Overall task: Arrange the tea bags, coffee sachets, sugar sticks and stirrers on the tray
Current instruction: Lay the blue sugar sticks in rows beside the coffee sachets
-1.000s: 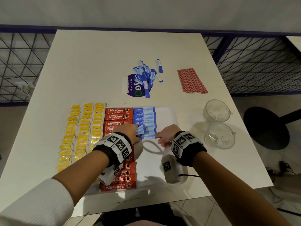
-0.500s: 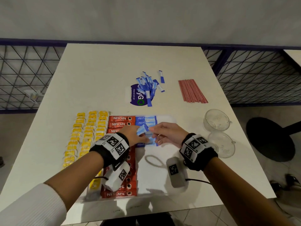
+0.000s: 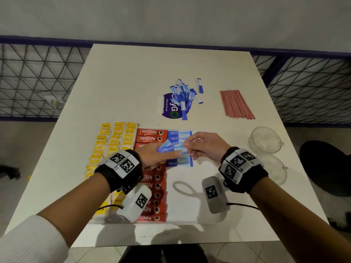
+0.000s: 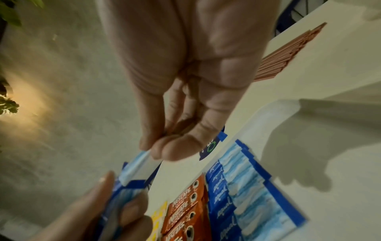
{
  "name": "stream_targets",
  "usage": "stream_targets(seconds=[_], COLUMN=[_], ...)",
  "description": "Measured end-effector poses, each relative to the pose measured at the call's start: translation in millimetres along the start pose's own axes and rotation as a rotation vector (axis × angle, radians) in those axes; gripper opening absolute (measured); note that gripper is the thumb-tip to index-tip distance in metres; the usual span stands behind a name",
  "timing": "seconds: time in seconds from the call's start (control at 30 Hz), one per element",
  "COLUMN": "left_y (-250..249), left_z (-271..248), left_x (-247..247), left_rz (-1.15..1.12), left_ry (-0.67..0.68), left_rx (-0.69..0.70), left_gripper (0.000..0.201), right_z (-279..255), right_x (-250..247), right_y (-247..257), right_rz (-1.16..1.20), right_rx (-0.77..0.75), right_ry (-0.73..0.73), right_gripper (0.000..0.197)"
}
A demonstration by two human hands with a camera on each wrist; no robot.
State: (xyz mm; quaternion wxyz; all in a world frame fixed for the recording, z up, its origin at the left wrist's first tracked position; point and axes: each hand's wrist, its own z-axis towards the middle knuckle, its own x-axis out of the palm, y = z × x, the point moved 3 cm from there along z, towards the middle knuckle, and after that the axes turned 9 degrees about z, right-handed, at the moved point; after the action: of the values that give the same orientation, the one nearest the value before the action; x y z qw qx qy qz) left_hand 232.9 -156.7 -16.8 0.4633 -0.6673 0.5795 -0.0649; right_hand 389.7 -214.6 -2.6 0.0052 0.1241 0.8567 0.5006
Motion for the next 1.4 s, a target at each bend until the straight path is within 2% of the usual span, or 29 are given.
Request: stream_targets(seconds=[0.07,0.13,0.33,0.43,0.5,0.67,0.9,1.03,1.17,1.27,1.4], left_y=[6.3,10.0,26.2,29.9,28.9,28.4,20.0,15.6,8.7,4.2,5.0], left_z=[-1.7,-4.1,-3.8,-2.7,-2.6,-0.9,8.7,13.9,14.5,14.6,17.2], left_x=[-0.8,-0.3,-2.2,0.0,1.0,3.0,12.7,17.4,20.0,22.2,25.1], left_rz=[-0.041,-0.115,-0.178,0.02,0.175,0.28,0.45,0.539,0.635,0.751,0.818], left_ry=[0.005,0.008,-0.15,-0.202,-0.219,-0.259,-0.156,-0.104,-0.072,-0.047,-0.026], left_rx=[-0.024,-0.043,-0.122,-0.156,-0.135,-0.119,-0.119,-0.111,-0.091,-0.098,-0.103], left_gripper=[0.05,0.055,0.042,0.041,0.03,0.028,0.028,0.018,0.018,0.035,0.035], right_z=[0.2,1.3,2.5,-0.1,-1.9,-10.1,-7.8,-3.8,-2.9,-2.9,-3.2], right_x=[-3.7,-6.3,-8.5,-11.2,-14.6,-24.1,-21.3,-19.8,-17.0,-16.3,-16.6], right_y=[-0.7,-2.5,-14.5,-24.6,-32.2,-49.1,-65.2,-70.8,-71.8,-73.0,-77.4], right_rz=[0.0,0.022,-0.01,-0.057,-0.07,-0.125,-0.225,-0.269,-0.253,-0.269,-0.256], right_rx=[0.0,0.023,0.131,0.204,0.244,0.268,0.314,0.331,0.338,0.332,0.319], right_ry=[-0.013,-0.009,0.047,0.085,0.084,0.034,-0.025,-0.064,-0.089,-0.12,-0.183], right_gripper=[0.012,0.012,0.014,0.011,0.011,0.006,0.008,0.008,0.009,0.009,0.016])
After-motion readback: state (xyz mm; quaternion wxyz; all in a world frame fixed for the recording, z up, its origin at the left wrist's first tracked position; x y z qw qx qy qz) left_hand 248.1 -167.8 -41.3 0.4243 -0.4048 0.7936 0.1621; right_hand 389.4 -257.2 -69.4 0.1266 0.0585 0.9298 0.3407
